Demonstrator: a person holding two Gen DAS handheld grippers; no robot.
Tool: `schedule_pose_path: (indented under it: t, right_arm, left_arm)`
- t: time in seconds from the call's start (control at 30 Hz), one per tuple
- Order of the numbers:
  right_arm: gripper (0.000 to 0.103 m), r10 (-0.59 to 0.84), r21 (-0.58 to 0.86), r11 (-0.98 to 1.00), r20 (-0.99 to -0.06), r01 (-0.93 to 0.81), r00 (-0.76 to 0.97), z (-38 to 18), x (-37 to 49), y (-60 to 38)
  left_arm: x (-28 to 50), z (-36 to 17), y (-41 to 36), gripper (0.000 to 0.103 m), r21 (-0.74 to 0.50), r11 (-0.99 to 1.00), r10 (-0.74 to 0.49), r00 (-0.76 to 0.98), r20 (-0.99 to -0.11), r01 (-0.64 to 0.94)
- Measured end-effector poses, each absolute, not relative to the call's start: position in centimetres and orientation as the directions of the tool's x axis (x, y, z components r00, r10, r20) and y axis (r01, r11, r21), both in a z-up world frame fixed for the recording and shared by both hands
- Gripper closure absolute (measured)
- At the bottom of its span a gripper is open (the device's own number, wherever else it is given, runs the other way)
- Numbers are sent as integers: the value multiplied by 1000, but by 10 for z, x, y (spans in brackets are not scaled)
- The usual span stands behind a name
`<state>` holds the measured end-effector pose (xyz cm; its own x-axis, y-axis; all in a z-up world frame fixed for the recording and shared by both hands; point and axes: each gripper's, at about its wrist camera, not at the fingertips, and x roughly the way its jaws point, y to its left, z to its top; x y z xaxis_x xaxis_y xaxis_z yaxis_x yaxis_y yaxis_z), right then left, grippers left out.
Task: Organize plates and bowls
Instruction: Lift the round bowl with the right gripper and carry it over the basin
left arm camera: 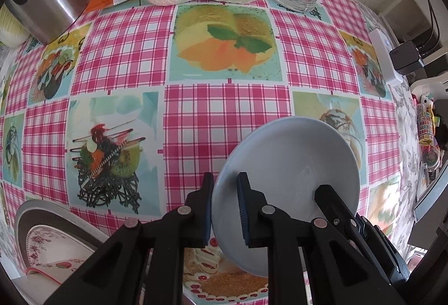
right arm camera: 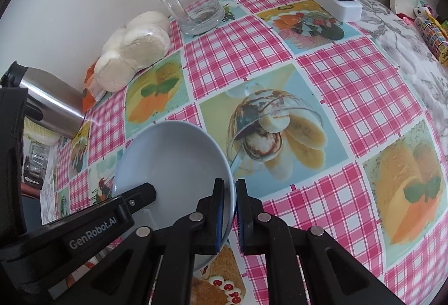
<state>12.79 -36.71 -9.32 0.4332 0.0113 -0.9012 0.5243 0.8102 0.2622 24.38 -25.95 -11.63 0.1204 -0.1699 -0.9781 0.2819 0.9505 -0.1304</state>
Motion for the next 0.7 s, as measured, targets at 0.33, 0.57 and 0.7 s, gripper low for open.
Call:
schedule_pose_path:
  t: [0.33,0.57,0.7]
  right_arm:
    - [94,-23,240,834,-884,496,466,-69,123,-364]
    - [94,-26,258,841,-859,475,512,-45,118,-359]
    - [94,-51,242,858,-838,454,544,-23,116,-347]
  left_arm:
    - [228,-82,-253,86,-151,933,-218,179,-959,328]
    - [219,-48,-242,86,-178,920,-272,242,-931,350]
    - [213,-33,-234,86,-211,916,-313,278,-908,342]
